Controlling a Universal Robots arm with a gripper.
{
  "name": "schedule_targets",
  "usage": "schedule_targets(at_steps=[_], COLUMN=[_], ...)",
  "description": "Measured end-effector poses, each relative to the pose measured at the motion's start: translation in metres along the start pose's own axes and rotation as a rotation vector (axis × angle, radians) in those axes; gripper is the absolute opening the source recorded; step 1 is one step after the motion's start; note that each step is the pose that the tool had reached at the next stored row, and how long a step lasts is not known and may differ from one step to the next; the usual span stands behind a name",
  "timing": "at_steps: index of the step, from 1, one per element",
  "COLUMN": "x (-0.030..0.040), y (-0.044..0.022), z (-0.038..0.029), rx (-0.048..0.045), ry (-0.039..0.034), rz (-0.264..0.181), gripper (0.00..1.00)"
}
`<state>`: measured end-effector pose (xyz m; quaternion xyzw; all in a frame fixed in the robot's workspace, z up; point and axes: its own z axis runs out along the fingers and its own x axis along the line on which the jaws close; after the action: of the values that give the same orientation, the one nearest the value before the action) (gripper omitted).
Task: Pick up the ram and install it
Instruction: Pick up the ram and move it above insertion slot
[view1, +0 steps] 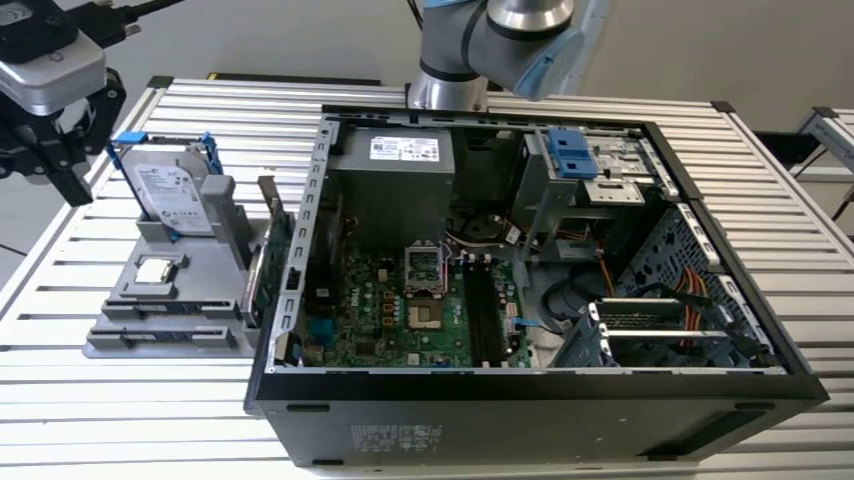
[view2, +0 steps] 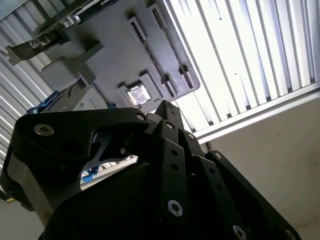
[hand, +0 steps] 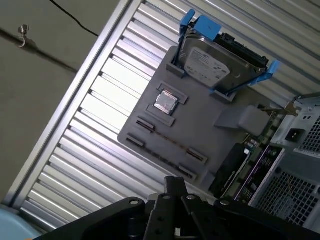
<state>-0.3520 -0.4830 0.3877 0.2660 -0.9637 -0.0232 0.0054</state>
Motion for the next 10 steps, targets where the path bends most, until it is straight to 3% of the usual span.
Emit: schedule_targets(at_steps=[10], x=[-0.0004], y=[0.0009], z=[0.0], rx=[0.0004], ry=[0.0045], rz=[-0.089], gripper=[0.0])
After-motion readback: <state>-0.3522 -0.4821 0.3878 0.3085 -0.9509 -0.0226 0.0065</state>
